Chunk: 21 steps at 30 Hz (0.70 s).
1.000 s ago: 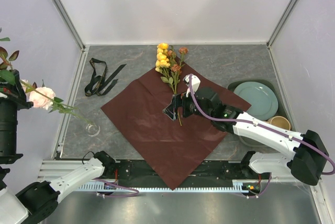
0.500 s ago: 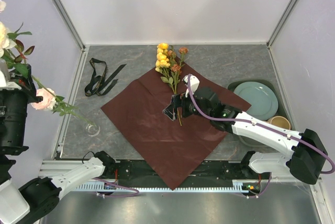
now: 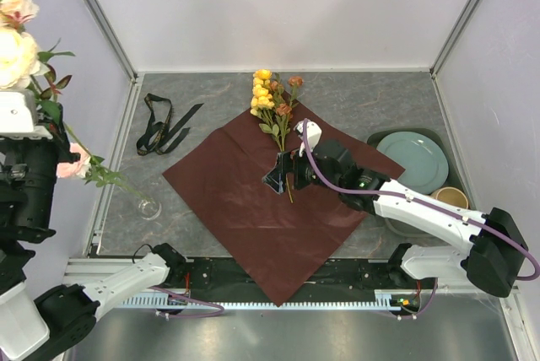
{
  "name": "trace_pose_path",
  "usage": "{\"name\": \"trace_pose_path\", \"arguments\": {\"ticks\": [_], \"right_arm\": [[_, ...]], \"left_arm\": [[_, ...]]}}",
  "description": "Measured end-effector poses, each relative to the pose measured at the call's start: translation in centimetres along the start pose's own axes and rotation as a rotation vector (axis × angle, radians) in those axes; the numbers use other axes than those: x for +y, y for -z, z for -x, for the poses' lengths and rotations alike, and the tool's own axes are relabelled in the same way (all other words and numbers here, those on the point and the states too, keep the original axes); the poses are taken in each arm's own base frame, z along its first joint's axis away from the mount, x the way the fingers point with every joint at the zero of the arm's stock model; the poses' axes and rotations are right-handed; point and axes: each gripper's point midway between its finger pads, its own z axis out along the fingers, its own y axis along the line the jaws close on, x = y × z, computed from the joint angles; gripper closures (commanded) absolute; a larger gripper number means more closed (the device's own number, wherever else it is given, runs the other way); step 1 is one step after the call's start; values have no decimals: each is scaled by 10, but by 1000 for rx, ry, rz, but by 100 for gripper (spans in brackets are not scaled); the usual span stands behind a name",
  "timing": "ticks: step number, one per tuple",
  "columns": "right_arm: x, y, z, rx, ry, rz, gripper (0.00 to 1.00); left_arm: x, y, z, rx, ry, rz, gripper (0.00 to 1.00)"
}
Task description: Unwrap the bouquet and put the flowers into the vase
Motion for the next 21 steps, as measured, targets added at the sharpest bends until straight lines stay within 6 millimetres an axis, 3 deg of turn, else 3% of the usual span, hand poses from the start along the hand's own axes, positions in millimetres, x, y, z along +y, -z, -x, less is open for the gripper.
{"name": "trace_pose_path", "arguments": {"ticks": [14,21], "right_arm": [[-1,-5,-6,24,-4,2,2],[0,-5,-7,27,-5,7,2]], "left_arm": [[-50,-20,-68,170,-83,-68,98],[-51,-22,-86,192,-63,-13,98]]}}
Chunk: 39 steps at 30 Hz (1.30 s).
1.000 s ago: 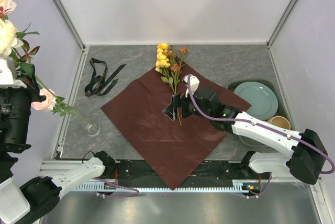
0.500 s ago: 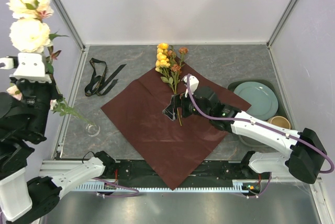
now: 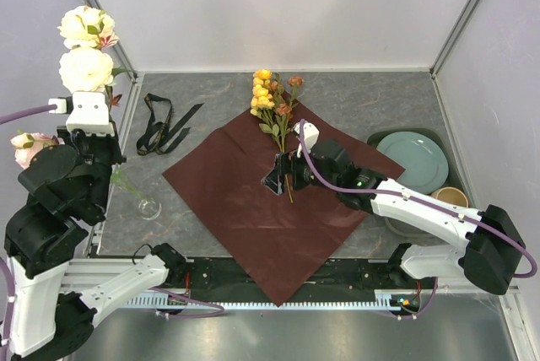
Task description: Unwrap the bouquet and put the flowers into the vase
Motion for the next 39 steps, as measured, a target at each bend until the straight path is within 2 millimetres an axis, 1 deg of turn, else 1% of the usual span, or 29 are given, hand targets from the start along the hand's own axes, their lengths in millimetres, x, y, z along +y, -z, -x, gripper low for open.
{"name": "trace_pose_path", "arguments": {"ticks": [8,13,17,27,30,35,39], "right_arm": [[1,0,0,2,-1,3,2],[2,0,-1,5,-6,8,2],[2,0,-1,5,-8,8,2],[2,0,-1,5,-9,8,2],[2,0,-1,5,-8,8,2],[2,0,-1,5,-8,8,2],[2,0,-1,6,-8,8,2]], "left_arm": [[13,1,-17,-19,47,104,98],[17,-1,-27,-13,55,160,98],[17,-4,-36,-1,50,196,98],[12,-11,-66,24,19,266,98],[11,-14,-66,-1,26,276,98],[15,-11,-65,-46,63,290,98],[18,-8,-71,-60,85,305,98]]}}
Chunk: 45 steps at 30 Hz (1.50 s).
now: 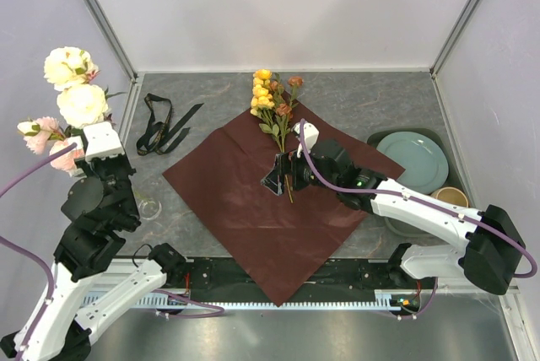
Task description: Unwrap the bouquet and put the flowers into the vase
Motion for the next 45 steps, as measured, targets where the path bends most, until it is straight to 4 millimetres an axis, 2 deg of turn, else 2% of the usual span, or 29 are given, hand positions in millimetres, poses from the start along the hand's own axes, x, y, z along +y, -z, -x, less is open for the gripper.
{"name": "trace_pose_path", "arguments": {"ticks": [5,14,23,32,33,36,37,40,45], "right_arm": [[0,0,0,0,0,0,2],[0,0,0,0,0,0,2],[0,0,0,0,0,0,2],[0,0,0,0,0,0,2],[0,0,0,0,0,0,2],[0,0,0,0,0,0,2],[0,0,0,0,0,0,2],[0,0,0,0,0,0,2],[0,0,-1,3,-1,2,2]], "left_arm": [[-1,-1,-11,28,-30,32,98],[10,-2,-7,17,27,115,98],[2,-4,-33,36,-4,137,98],[5,-2,-35,-1,73,148,98],[6,-1,-35,-4,80,148,97],[9,0,-34,-10,93,151,82],[9,1,-34,-11,95,150,73],[11,2,-37,-4,78,150,61],[10,2,-42,16,26,136,48]]}}
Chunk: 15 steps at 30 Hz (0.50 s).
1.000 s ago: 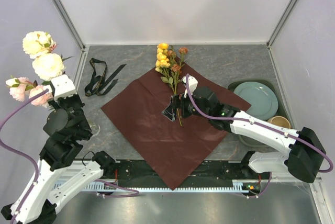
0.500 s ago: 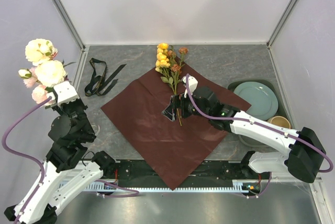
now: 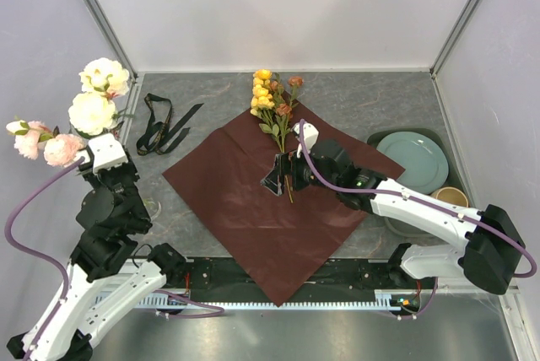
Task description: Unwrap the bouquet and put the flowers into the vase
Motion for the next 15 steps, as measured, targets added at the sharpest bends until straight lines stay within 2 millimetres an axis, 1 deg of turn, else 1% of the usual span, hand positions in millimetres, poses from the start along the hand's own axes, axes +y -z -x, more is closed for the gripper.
{"name": "trace_pose_path", "arguments": {"ticks": [5,8,9,13,15], "right_arm": [[0,-1,-1,4,-1,1,2],[0,-1,-1,5,-1,1,2],[-1,-1,-2,7,-1,0,2],[-2,-3,-4,15,-5,-6,2],[-4,-5,-6,19,-9,-12,2]], "left_arm": [[5,2,6,3,-4,-9,43],[9,3,12,1,17,-23,40],[10,4,15,-1,26,-36,37],[11,8,26,-7,72,-93,31],[11,11,32,-10,103,-131,30]]}}
